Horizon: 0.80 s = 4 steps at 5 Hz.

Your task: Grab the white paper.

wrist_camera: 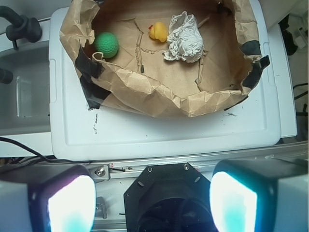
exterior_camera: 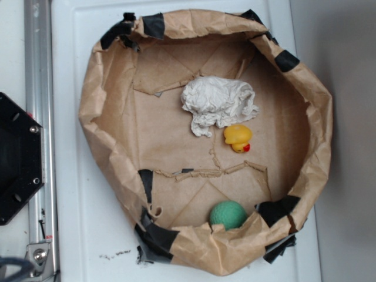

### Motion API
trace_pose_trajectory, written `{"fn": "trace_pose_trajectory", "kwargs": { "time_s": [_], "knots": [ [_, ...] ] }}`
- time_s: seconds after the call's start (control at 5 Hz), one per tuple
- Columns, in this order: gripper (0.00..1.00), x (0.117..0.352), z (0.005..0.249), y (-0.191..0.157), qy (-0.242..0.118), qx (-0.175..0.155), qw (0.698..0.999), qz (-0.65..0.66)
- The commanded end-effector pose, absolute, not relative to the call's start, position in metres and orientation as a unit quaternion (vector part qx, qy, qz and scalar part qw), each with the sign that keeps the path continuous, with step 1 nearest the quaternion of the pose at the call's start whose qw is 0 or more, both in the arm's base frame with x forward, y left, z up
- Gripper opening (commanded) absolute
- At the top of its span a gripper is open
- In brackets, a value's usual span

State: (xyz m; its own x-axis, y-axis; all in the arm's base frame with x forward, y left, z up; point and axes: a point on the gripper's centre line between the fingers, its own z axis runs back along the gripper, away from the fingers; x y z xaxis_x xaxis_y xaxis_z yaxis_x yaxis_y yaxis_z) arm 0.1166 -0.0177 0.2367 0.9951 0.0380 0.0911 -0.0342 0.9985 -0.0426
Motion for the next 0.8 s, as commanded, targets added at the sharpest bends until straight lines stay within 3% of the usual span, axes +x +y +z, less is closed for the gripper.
{"fn": "trace_pose_trajectory", "kwargs": {
  "time_s": [0.0,0.2,0.4,0.6],
  "knots": [
    [1.0,0.117,0.237,-0.018,-0.046,-0.02,0.999,0.018],
    [1.0,0.167,0.207,-0.006,-0.064,-0.035,0.997,-0.008],
    [1.0,0.207,0.184,0.004,-0.076,-0.014,0.996,-0.035],
    [1.0,0.232,0.159,0.01,-0.068,0.02,0.996,-0.055]
  ]
}}
